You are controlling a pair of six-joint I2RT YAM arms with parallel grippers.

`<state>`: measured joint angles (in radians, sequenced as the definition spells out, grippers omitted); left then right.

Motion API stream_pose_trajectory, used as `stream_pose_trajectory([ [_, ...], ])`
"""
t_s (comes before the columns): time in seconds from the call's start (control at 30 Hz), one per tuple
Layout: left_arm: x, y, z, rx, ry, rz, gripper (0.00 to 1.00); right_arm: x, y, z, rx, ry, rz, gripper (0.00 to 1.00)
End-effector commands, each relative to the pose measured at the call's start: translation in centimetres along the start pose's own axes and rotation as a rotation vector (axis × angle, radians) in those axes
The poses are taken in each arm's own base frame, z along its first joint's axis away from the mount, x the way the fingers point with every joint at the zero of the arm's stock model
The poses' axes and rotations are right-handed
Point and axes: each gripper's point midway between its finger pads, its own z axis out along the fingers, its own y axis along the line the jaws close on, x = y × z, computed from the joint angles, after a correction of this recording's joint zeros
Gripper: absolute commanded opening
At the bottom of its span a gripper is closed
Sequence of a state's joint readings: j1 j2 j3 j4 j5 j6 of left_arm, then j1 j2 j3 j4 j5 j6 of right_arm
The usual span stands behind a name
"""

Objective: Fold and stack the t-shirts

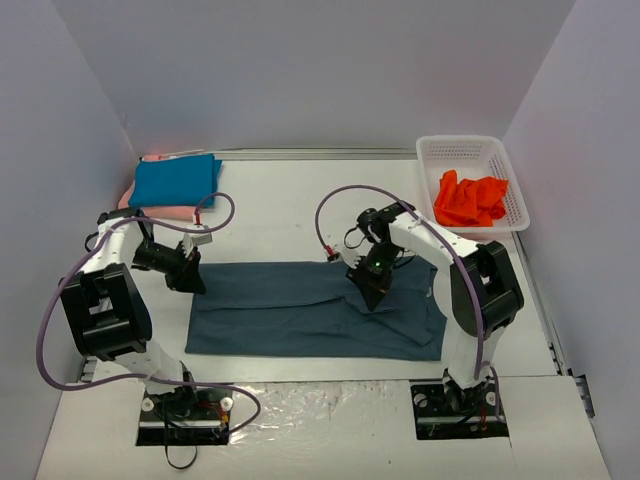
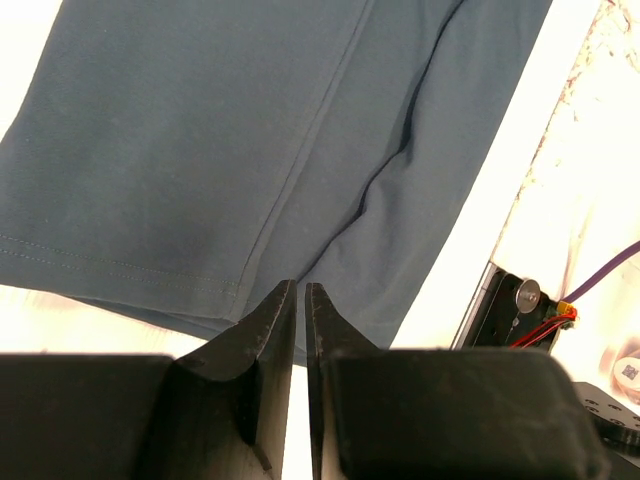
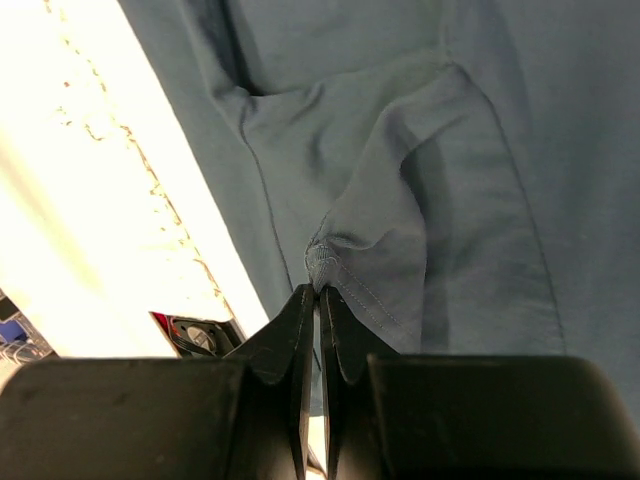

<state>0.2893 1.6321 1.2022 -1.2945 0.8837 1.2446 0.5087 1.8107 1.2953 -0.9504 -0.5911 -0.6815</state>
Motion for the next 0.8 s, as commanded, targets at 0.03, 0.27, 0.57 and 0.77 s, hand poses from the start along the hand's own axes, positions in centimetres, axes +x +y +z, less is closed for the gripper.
stream_pose_trajectory([
  [0.03, -0.9, -1.3, -0.6, 0.0, -0.045, 0.009, 0.08, 0.3, 2.4, -0.9, -0.033, 0.009, -0.005, 0.0],
  [0.27, -0.6, -1.5, -0.4, 0.002, -0.043, 0.003, 0.07, 0.0, 3.4, -0.2, -0.045, 0.037, -0.037, 0.0],
  [0.57, -0.5, -1.3, -0.2, 0.003, -0.046, -0.003, 0.06, -0.8, 4.0, 1.6, -0.077, 0.091, -0.065, 0.0],
  [0.77, -0.3, -1.2, 0.0, 0.005, -0.043, -0.009, 0.06, -1.4, 4.1, 2.6, -0.091, 0.125, -0.081, 0.0],
])
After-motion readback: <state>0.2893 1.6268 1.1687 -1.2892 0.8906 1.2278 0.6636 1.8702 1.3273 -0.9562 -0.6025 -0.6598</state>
